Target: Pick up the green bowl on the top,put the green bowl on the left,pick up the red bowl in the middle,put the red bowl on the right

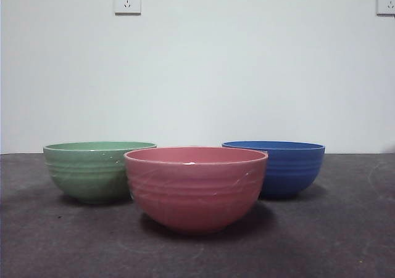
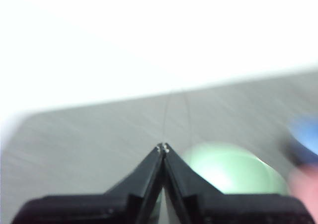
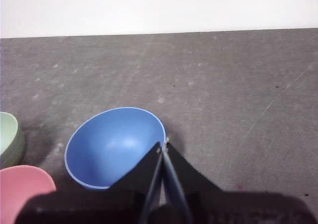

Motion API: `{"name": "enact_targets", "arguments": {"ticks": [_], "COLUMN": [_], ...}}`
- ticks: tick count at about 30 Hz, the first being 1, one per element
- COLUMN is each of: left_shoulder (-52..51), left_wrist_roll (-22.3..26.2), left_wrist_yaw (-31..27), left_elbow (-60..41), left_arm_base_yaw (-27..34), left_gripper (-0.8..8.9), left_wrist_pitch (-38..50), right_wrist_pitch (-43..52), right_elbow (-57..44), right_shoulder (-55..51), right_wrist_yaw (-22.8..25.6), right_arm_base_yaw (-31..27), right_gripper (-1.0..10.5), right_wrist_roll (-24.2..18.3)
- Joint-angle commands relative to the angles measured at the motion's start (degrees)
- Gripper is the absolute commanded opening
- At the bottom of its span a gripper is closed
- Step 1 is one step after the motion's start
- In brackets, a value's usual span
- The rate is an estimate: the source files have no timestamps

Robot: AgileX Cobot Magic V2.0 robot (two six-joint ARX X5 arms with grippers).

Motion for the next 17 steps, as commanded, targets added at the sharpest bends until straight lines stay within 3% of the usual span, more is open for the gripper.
{"name": "enact_targets", "arguments": {"ticks": [1,9,17], "left_shoulder": [-2.2,-4.0,-5.3], "left_wrist_roll": [1.5,-1.8,-4.6], "left_wrist_yaw": [-0.1,-0.2,0.1], "left_elbow": [-6.9,-25.1,-29.4], "left_arm_base_yaw": [4.4,8.9,9.8], "left_gripper": [-0.04,-0.04,-0.04], "left_wrist_pitch": [5.4,15.4,13.0], "right_wrist_pitch": [0.1,0.1,0.1], "right_elbow": [-0.2,-0.2,-0.2], "right_shoulder": [-0.1,-0.1,-0.1], "right_wrist_yaw": [0.2,0.2,0.2], "right_arm_base_yaw": [0.0,0.0,0.0], "right_gripper": [0.0,0.0,0.0], "right_wrist_roll": [0.5,0.5,0.6]}}
